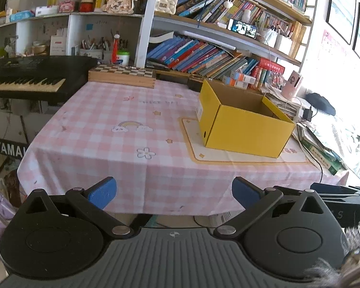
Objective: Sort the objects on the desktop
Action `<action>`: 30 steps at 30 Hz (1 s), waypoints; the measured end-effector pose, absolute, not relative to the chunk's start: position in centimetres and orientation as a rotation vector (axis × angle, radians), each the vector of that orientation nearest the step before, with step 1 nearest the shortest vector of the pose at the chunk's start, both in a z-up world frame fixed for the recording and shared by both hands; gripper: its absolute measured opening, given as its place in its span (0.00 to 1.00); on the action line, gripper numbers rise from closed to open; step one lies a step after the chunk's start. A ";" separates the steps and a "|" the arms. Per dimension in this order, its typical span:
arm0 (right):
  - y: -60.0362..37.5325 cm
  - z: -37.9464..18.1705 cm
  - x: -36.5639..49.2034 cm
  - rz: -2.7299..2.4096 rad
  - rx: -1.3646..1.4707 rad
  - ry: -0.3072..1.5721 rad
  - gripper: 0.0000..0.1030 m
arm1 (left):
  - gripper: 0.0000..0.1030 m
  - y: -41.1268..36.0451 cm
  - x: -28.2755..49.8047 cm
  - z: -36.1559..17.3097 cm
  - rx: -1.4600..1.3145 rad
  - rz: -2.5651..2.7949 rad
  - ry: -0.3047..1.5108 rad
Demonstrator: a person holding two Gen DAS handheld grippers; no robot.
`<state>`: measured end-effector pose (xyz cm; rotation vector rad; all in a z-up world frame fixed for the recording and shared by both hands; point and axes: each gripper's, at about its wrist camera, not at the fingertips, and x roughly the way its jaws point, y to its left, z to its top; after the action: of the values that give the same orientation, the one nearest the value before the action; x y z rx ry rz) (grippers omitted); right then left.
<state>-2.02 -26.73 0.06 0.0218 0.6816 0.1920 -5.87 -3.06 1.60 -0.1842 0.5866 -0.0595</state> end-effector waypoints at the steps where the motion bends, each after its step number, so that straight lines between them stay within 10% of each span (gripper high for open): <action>1: -26.7 0.0 -2.1 0.194 0.021 0.686 0.93 | 1.00 -3.0 -6.0 1.6 -0.183 -0.057 0.588; 30: -26.3 -0.6 -2.5 0.243 0.023 0.730 0.93 | 1.00 -2.9 -6.6 1.4 -0.174 -0.048 0.628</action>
<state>-2.46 -26.29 -0.57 0.0230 0.7295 0.2430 -6.62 -2.85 1.37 -0.1737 0.6281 -0.0480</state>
